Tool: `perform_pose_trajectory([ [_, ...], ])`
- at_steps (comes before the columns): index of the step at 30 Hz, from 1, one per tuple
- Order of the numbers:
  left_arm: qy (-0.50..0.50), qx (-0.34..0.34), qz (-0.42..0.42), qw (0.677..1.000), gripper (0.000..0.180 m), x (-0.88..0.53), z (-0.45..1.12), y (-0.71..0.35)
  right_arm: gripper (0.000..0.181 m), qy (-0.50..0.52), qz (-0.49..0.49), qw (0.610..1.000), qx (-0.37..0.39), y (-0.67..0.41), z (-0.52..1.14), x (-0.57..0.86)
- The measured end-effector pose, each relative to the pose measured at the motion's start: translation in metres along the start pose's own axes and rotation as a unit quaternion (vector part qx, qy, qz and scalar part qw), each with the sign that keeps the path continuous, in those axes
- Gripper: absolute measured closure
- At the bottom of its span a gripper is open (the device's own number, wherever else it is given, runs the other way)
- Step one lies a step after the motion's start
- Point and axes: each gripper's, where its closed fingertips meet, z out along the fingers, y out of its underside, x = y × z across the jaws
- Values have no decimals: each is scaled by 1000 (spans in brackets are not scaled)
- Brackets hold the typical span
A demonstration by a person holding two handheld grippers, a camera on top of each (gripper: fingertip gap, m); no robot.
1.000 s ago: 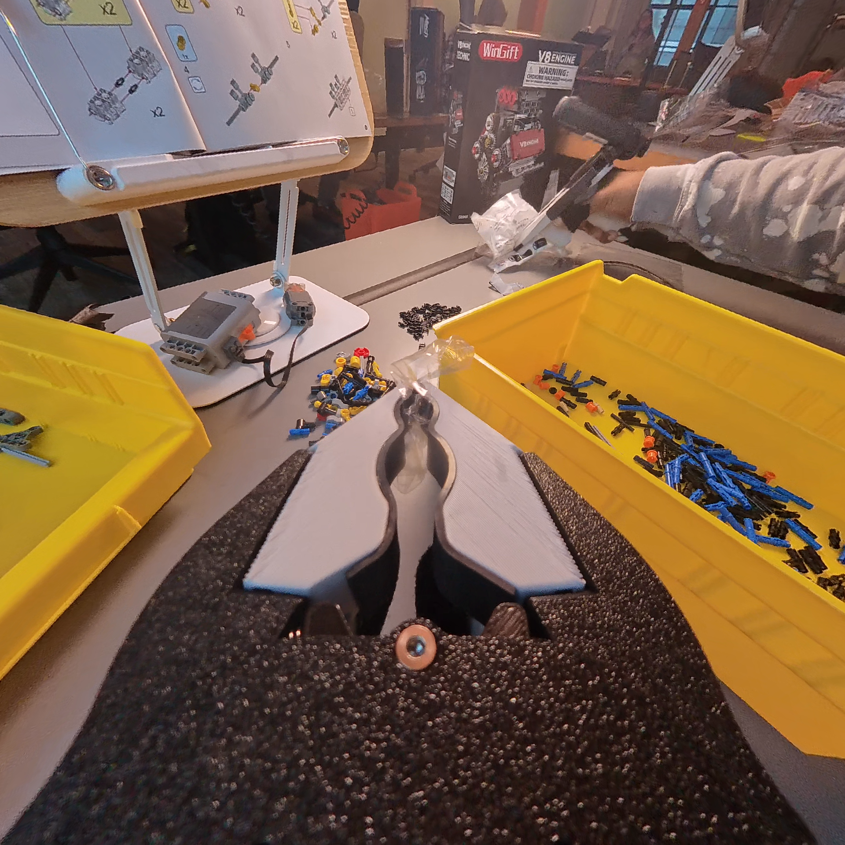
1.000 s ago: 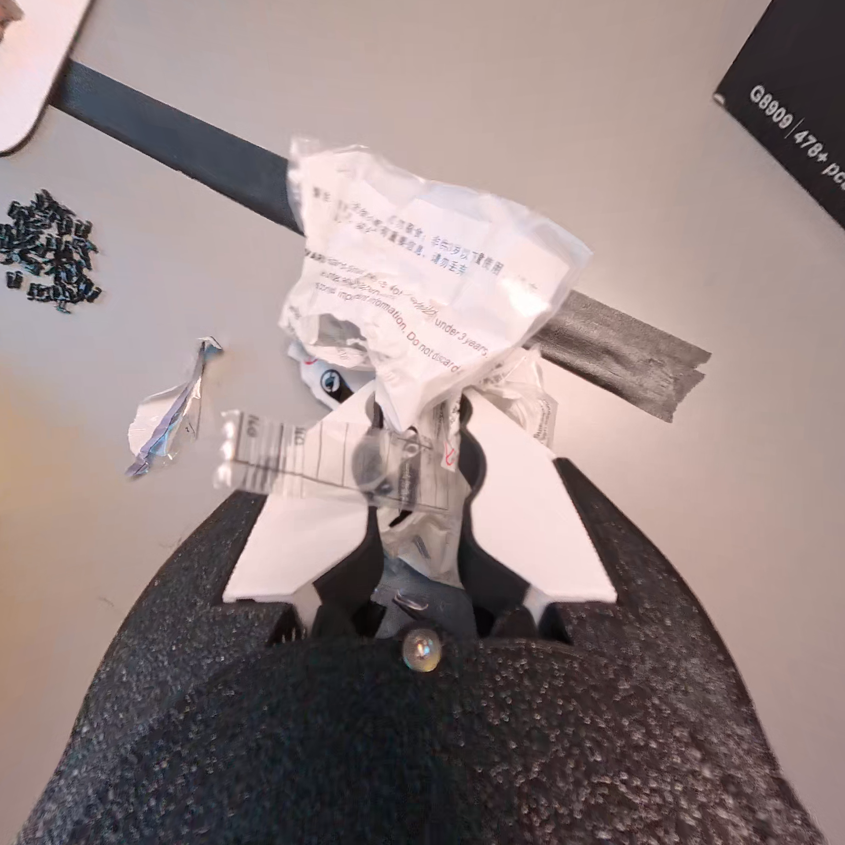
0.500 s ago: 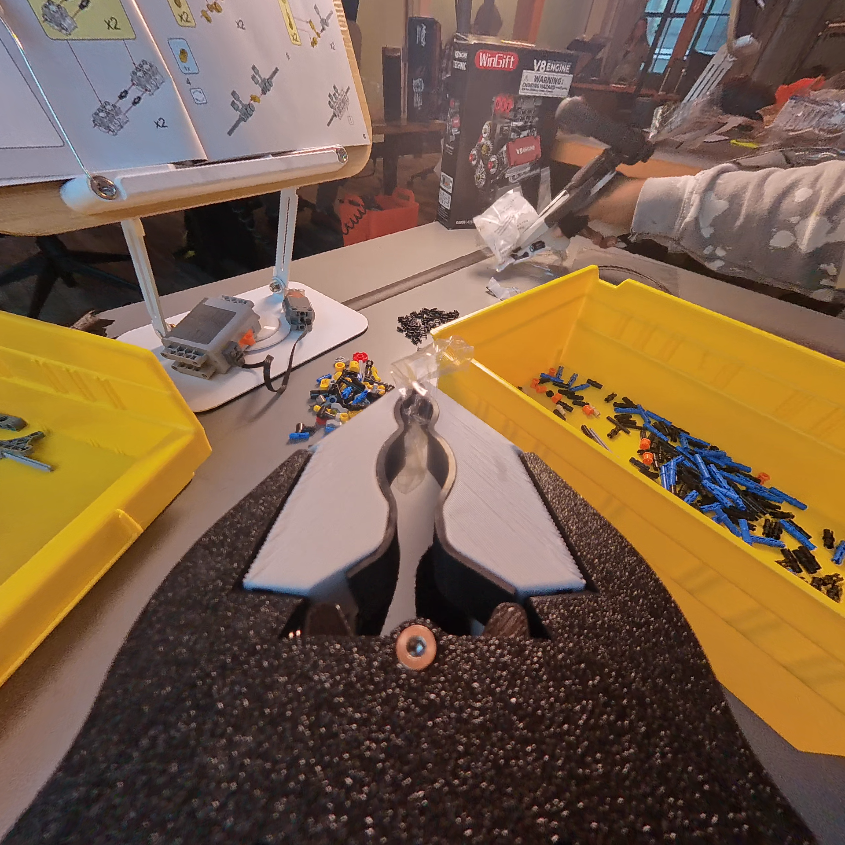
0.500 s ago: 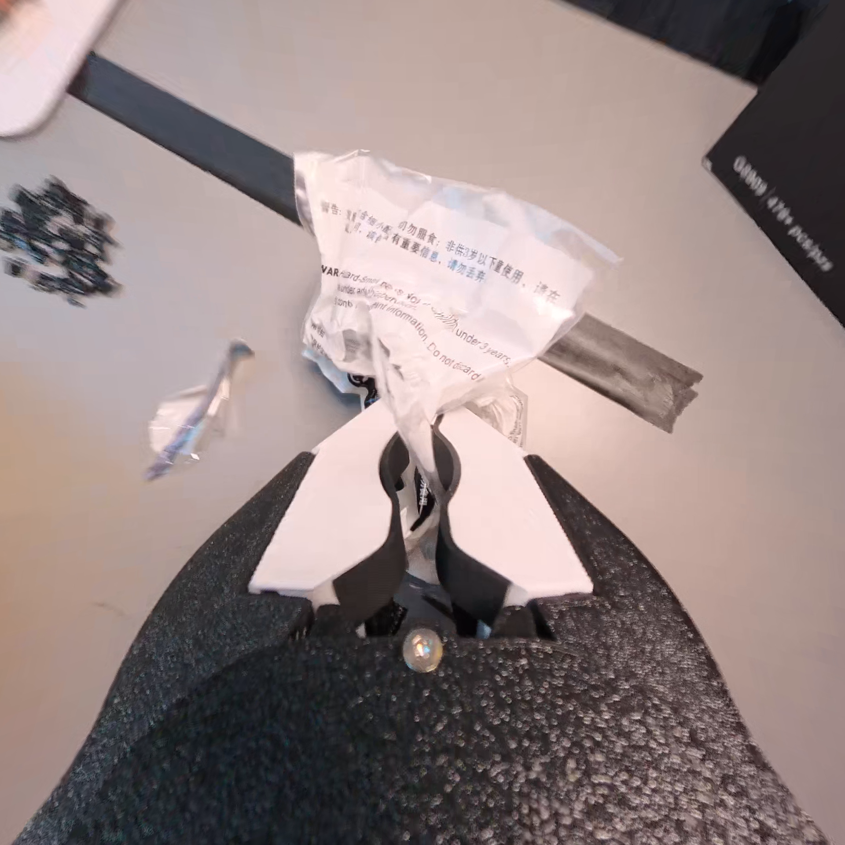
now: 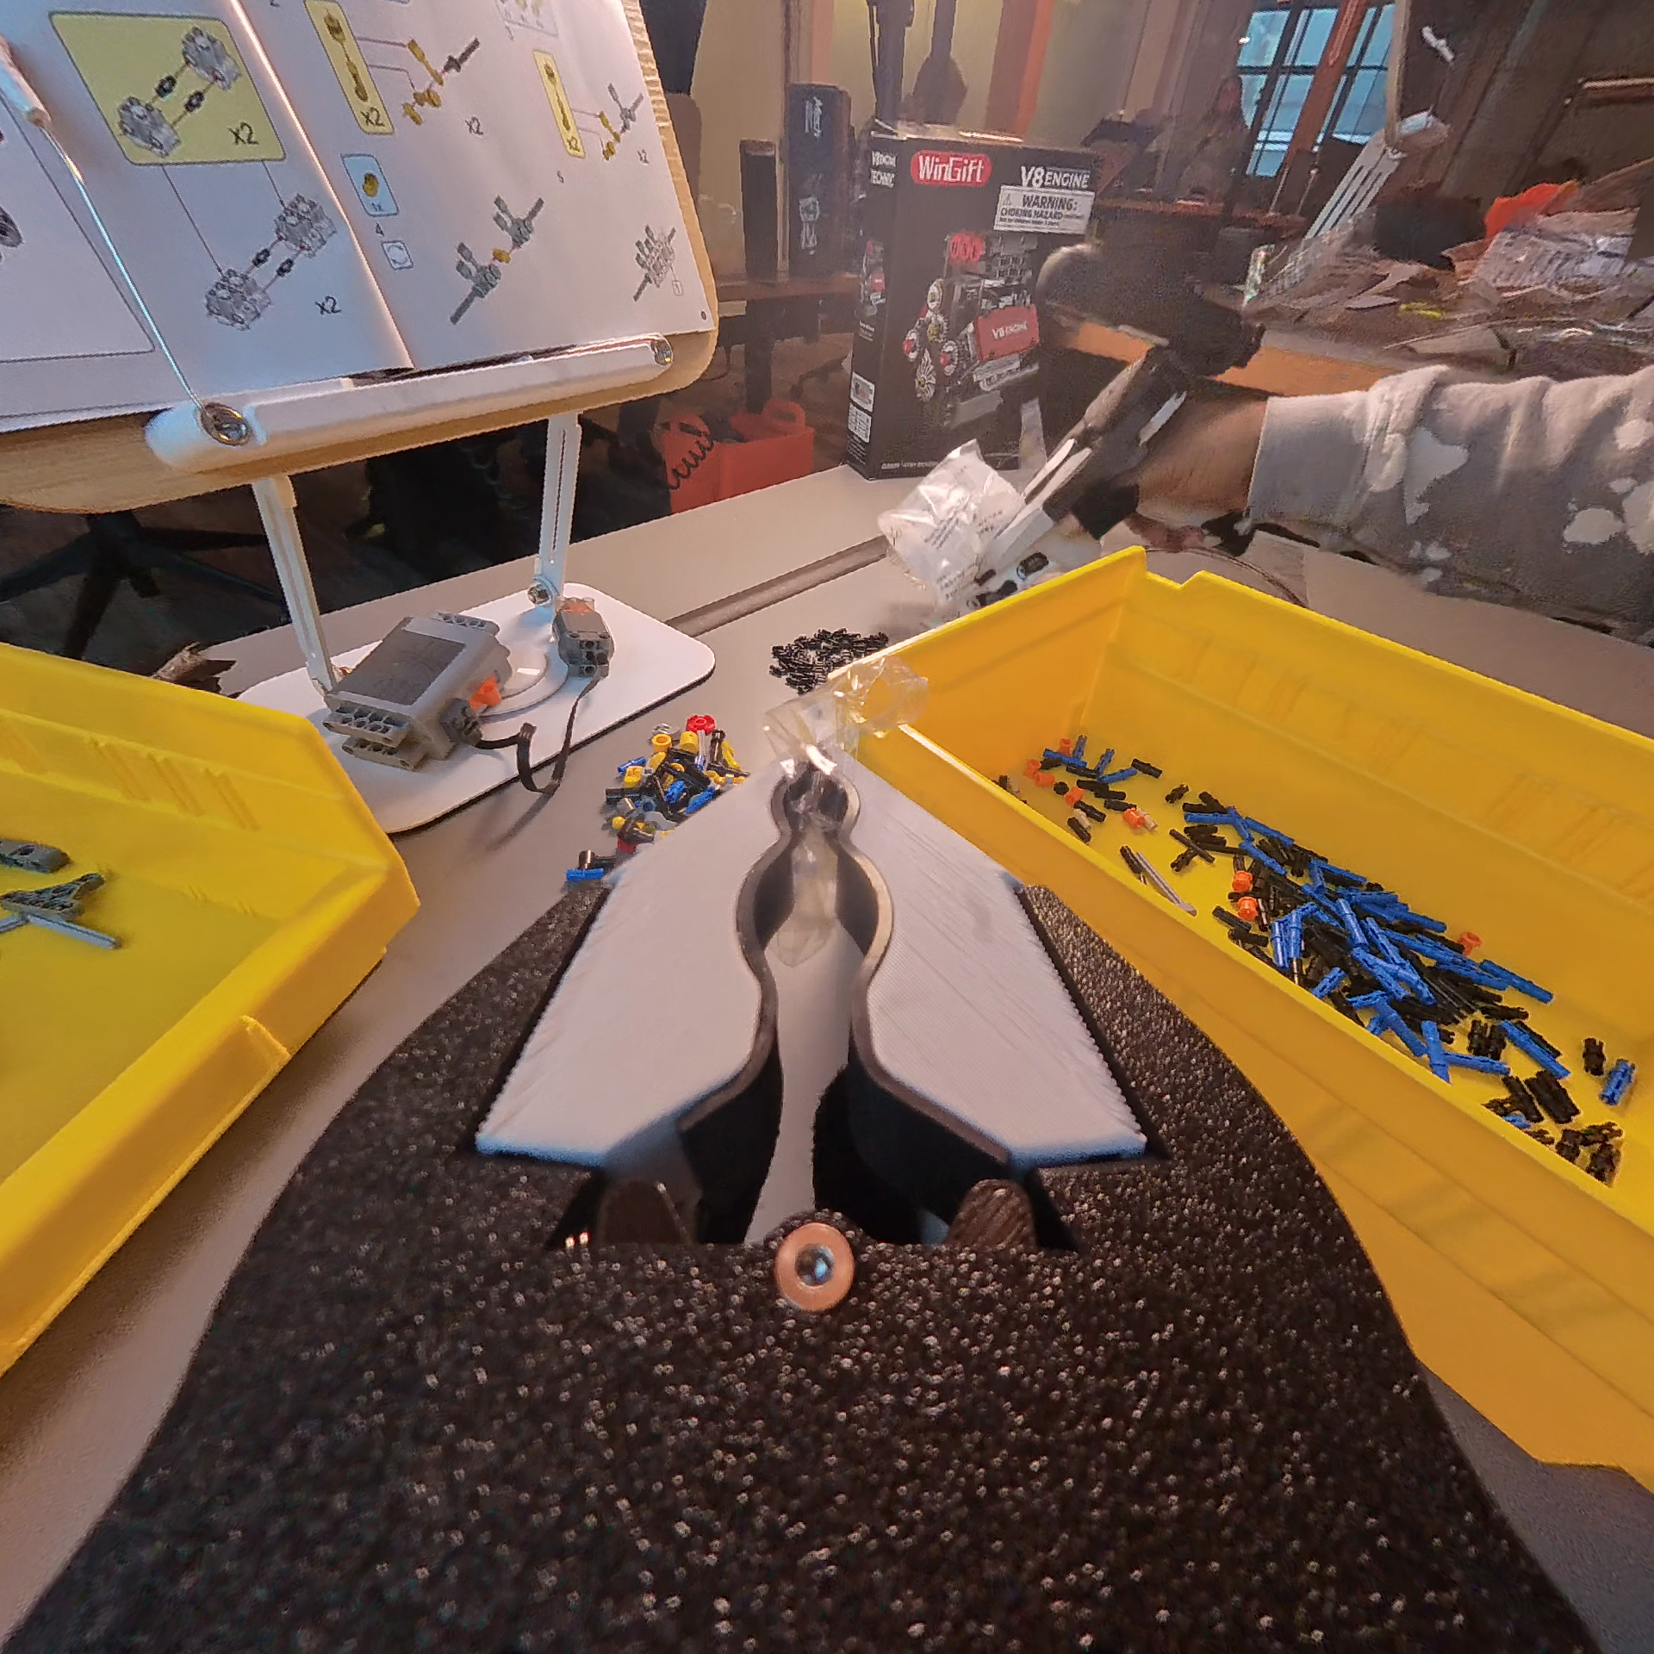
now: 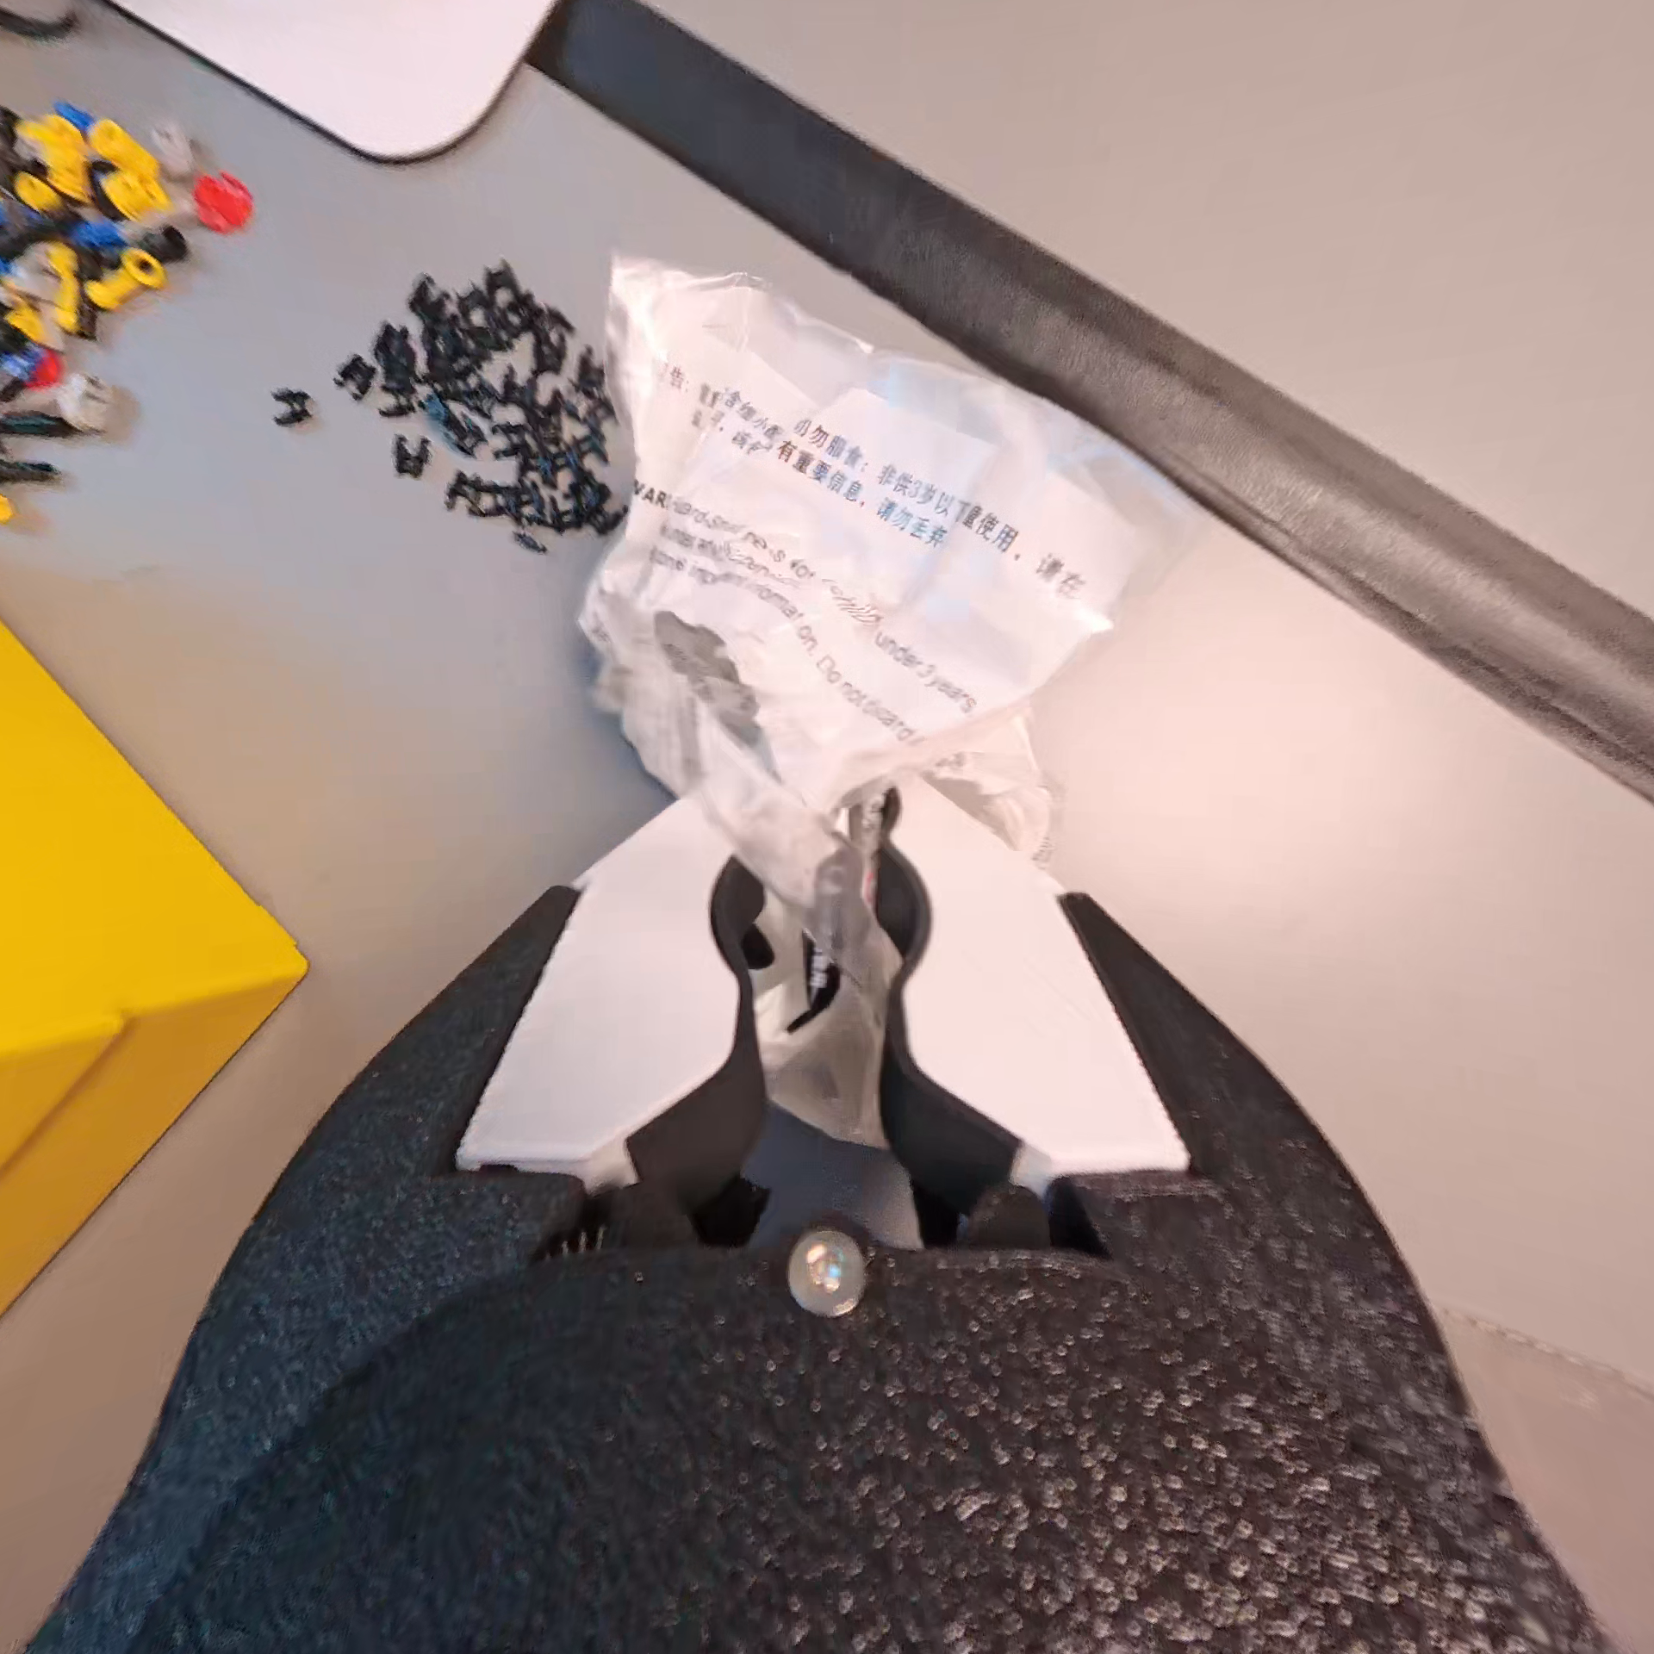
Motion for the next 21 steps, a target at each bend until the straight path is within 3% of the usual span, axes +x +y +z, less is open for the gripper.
perform_pose_trajectory([
  [2,-2,3,-3,1000,180,-2,-2,-1,134,24,-2,999,-40,16,12,1],
  [4,-1,3,-7,1000,180,-3,-2,-1,143,60,-24,998,-27,13,14,5],
  [8,3,1,-7,1000,180,-1,-1,0,180,87,-35,996,-9,11,14,16],
  [12,5,4,-1,1000,180,3,-1,-2,181,101,-46,994,-1,9,9,26],
  [16,5,8,5,1000,180,6,-2,-6,181,60,21,992,108,-24,-50,32],
  [21,17,9,10,1000,180,15,0,-8,181,55,-3,979,199,-54,-162,8],
])
